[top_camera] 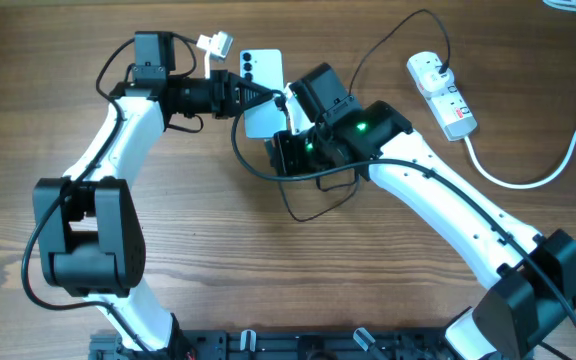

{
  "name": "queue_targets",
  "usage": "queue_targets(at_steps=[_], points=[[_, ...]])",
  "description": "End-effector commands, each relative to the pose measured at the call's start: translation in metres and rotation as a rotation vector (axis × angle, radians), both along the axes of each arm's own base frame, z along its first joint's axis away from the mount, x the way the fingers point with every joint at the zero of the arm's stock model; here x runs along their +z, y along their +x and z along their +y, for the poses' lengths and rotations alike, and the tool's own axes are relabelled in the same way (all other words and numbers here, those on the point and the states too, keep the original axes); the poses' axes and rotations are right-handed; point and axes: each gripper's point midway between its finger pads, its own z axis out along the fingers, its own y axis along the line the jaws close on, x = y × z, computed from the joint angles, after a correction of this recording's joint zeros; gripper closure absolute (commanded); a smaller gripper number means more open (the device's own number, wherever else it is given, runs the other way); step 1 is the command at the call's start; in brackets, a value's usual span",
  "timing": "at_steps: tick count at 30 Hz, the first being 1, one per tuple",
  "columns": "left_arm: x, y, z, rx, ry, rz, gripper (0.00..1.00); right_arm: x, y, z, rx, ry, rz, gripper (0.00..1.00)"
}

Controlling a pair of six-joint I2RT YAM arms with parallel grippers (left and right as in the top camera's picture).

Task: Plug charger to phone and switch on socket
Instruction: 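Lower the phone with attached cable toward the table using both grippers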

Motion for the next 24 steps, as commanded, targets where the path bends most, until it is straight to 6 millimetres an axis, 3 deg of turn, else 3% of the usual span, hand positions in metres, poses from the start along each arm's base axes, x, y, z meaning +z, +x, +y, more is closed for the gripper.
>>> queue_targets(at_steps=[1, 17, 18, 19, 22, 24], points=[[0.008, -0.010, -0.011, -0.058, -0.038, -0.014, 0.96, 0.024, 0.028, 0.004, -0.087, 0.045, -0.093, 0.96], [-0.004, -0.017, -0.014, -0.042, 0.001, 0.104, 0.96, 0.040, 0.044, 0.015, -0.077, 0.106, -0.188, 0.95], [-0.004, -0.017, -0.014, -0.040, 0.001, 0.110, 0.96, 0.040, 0.044, 0.015, -0.072, 0.105, -0.192, 0.68], [-0.004, -0.017, -0.014, -0.039, 0.000, 0.112, 0.96, 0.040, 0.043, 0.016, -0.061, 0.105, -0.195, 0.50], [-0.003, -0.013, -0.013, -0.032, 0.005, 0.090, 0.96, 0.038, 0.037, 0.015, -0.016, 0.096, -0.192, 0.29], [-0.010, -0.009, -0.011, 0.001, 0.041, 0.112, 0.96, 0.036, 0.032, 0.012, -0.008, 0.083, -0.172, 0.23]])
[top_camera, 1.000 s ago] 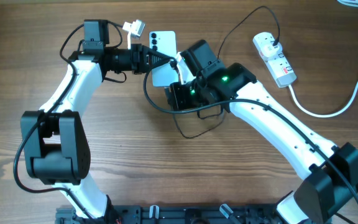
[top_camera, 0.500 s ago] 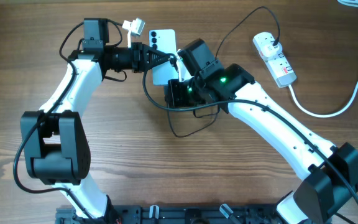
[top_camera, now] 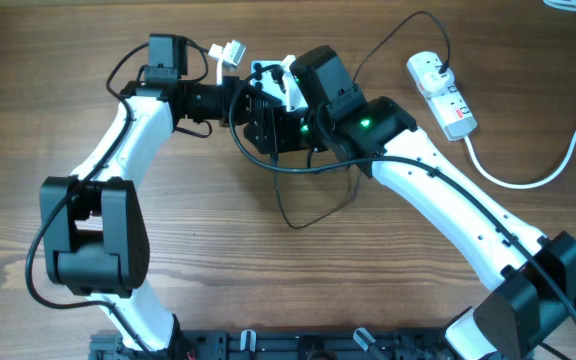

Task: Plug charger to phone and switch on socket
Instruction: 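Lower the phone with attached cable toward the table using both grippers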

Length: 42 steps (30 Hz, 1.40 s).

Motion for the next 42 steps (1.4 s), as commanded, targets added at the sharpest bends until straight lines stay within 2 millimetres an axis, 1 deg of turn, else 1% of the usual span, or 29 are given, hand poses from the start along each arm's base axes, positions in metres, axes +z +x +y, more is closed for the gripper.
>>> queue_targets(at_steps=[1, 4, 7, 9, 11, 13, 15, 16, 19, 22, 24, 25, 28, 30, 32, 33, 37, 42], points=[[0.001, 0.002, 0.003, 0.016, -0.003, 0.032, 0.96, 0.004, -0.007, -0.005, 0.035, -0.021, -0.008, 0.22], [0.001, 0.003, 0.003, 0.022, -0.002, 0.045, 0.96, 0.009, -0.019, -0.014, 0.038, -0.039, 0.014, 0.24], [0.003, 0.005, 0.003, 0.036, -0.008, 0.081, 0.96, 0.003, -0.030, -0.019, 0.040, -0.067, 0.060, 0.24], [0.005, 0.008, 0.002, 0.047, -0.015, 0.108, 0.96, -0.001, -0.039, -0.019, 0.052, -0.087, 0.086, 0.26], [0.006, 0.010, 0.002, 0.054, -0.019, 0.122, 0.96, -0.002, -0.047, -0.014, 0.071, -0.095, 0.095, 0.31], [0.007, 0.010, 0.002, 0.059, -0.021, 0.139, 0.96, -0.005, -0.050, -0.011, 0.054, -0.111, 0.101, 0.35], [0.007, 0.010, 0.002, 0.061, -0.026, 0.162, 0.96, -0.014, -0.049, -0.017, -0.022, -0.161, 0.117, 0.37], [0.007, 0.010, 0.002, 0.063, -0.026, 0.172, 0.96, -0.018, -0.050, -0.019, -0.049, -0.178, 0.124, 0.39], [0.008, 0.009, 0.002, 0.059, -0.032, 0.176, 0.96, -0.025, -0.053, -0.018, -0.064, -0.186, 0.139, 0.44], [0.010, 0.007, 0.001, 0.049, -0.042, 0.177, 0.96, -0.028, -0.050, -0.022, -0.090, -0.205, 0.131, 0.45], [0.011, 0.007, 0.001, 0.044, -0.048, 0.177, 0.96, -0.028, -0.046, -0.024, -0.105, -0.218, 0.115, 0.59], [0.011, 0.006, 0.001, 0.041, -0.051, 0.178, 0.96, -0.028, -0.046, -0.024, -0.105, -0.218, 0.112, 0.68], [0.012, 0.005, 0.000, 0.035, -0.056, 0.178, 0.96, -0.026, -0.043, -0.022, -0.106, -0.205, 0.101, 0.70], [0.012, 0.005, 0.000, 0.035, -0.056, 0.178, 0.96, -0.025, -0.041, -0.020, -0.106, -0.197, 0.093, 0.75], [0.012, 0.005, 0.000, 0.035, -0.056, 0.177, 0.96, -0.023, -0.039, -0.019, -0.107, -0.189, 0.085, 0.92], [0.012, 0.005, 0.000, 0.035, -0.056, 0.175, 0.96, -0.023, -0.039, -0.018, -0.107, -0.186, 0.082, 0.96], [0.013, 0.002, -0.002, 0.020, -0.059, 0.168, 0.96, -0.021, -0.037, -0.016, -0.100, -0.180, 0.067, 0.96], [0.011, -0.007, -0.009, -0.014, -0.060, 0.156, 0.96, -0.019, -0.034, -0.014, -0.094, -0.170, 0.049, 0.96]])
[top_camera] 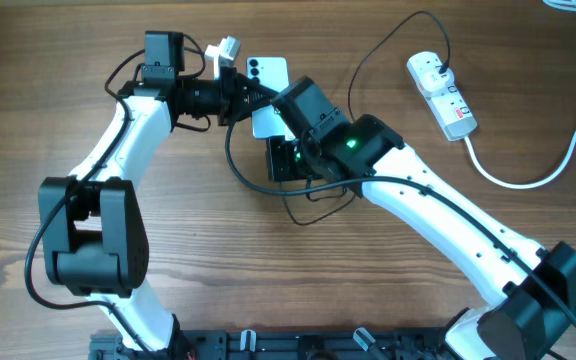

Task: Plug charger to phone and switch on socket
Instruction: 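Lower the phone with attached cable toward the table using both grippers, then release the phone flat on the table and move right gripper to power strip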

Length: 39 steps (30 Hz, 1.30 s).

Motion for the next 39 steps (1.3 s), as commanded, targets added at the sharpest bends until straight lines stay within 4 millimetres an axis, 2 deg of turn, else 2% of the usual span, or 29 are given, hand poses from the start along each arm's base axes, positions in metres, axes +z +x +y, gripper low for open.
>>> queue_targets(at_steps=[1, 10, 11, 12, 13, 14, 19, 22, 25, 26, 28, 31, 34, 39], points=[[0.008, -0.015, -0.011, -0.072, -0.049, -0.023, 0.96, 0.010, 0.008, 0.002, 0.001, 0.015, -0.059, 0.96], [0.007, -0.017, -0.011, -0.075, -0.047, -0.015, 0.96, 0.016, 0.015, 0.007, 0.015, 0.046, -0.096, 0.96], [0.006, -0.017, -0.011, -0.075, -0.047, -0.018, 0.96, 0.018, 0.016, 0.010, 0.038, 0.056, -0.110, 0.74], [0.006, -0.016, -0.011, -0.074, -0.046, -0.019, 0.96, 0.021, 0.016, 0.014, 0.064, 0.071, -0.123, 0.28], [0.005, -0.016, -0.011, -0.069, -0.039, -0.019, 0.96, 0.024, 0.017, 0.016, 0.075, 0.083, -0.130, 0.12], [0.002, -0.014, -0.010, -0.060, -0.023, -0.020, 0.96, 0.026, 0.018, 0.017, 0.082, 0.092, -0.136, 0.02], [-0.023, -0.006, -0.003, 0.020, 0.119, 0.022, 0.96, 0.034, 0.027, 0.005, 0.051, 0.099, -0.148, 0.00], [-0.036, -0.006, 0.002, 0.051, 0.184, 0.062, 0.96, 0.031, 0.033, -0.014, 0.009, 0.062, -0.135, 0.00], [-0.048, -0.007, 0.008, 0.079, 0.251, 0.097, 0.96, 0.017, 0.042, -0.049, -0.079, -0.052, -0.113, 0.00], [-0.060, -0.008, 0.013, 0.103, 0.320, 0.129, 0.96, 0.009, 0.046, -0.074, -0.135, -0.130, -0.099, 0.00], [-0.074, -0.012, 0.019, 0.124, 0.405, 0.164, 0.96, 0.002, 0.048, -0.097, -0.186, -0.204, -0.087, 0.00], [-0.088, -0.018, 0.021, 0.126, 0.504, 0.174, 0.96, -0.005, 0.051, -0.127, -0.251, -0.306, -0.081, 0.00], [-0.093, -0.022, 0.013, 0.103, 0.548, 0.147, 0.96, -0.007, 0.052, -0.158, -0.337, -0.408, -0.077, 0.00], [-0.104, -0.027, 0.005, 0.092, 0.647, 0.115, 0.96, -0.007, 0.057, -0.190, -0.427, -0.474, -0.070, 0.00]])
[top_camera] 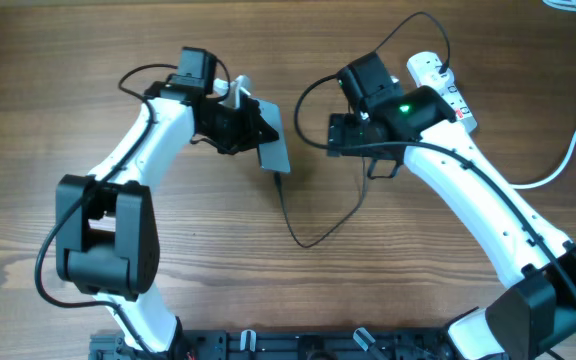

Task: Plug charger to phone and switch on socket
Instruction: 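Release the phone flat on the table and move right gripper to power strip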

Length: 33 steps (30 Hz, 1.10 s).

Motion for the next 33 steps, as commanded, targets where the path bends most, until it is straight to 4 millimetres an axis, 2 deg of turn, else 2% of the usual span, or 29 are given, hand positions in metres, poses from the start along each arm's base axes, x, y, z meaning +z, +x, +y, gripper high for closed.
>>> queue_targets(at_steps=[1, 10, 16, 22, 26, 33], points=[[-0.013, -0.002, -0.002, -0.030, 0.125, -0.047, 0.96, 0.015, 0.012, -0.034, -0.104, -0.070, -0.069, 0.00], [-0.019, -0.007, -0.014, -0.064, 0.197, -0.076, 0.96, 0.016, 0.029, -0.092, -0.209, -0.102, -0.072, 0.00], [-0.030, -0.005, -0.009, -0.058, 0.277, -0.087, 0.96, 0.014, 0.030, -0.129, -0.244, -0.105, -0.041, 0.00], [-0.053, -0.009, -0.012, -0.076, 0.300, -0.044, 0.96, 0.012, 0.031, -0.141, -0.260, -0.041, -0.022, 0.00], [-0.067, -0.013, -0.015, -0.090, 0.310, -0.013, 0.96, 0.011, 0.031, -0.135, -0.225, -0.014, -0.012, 0.00], [-0.072, -0.011, -0.008, -0.082, 0.360, -0.019, 0.92, 0.011, 0.031, -0.134, -0.222, -0.009, -0.010, 0.00]])
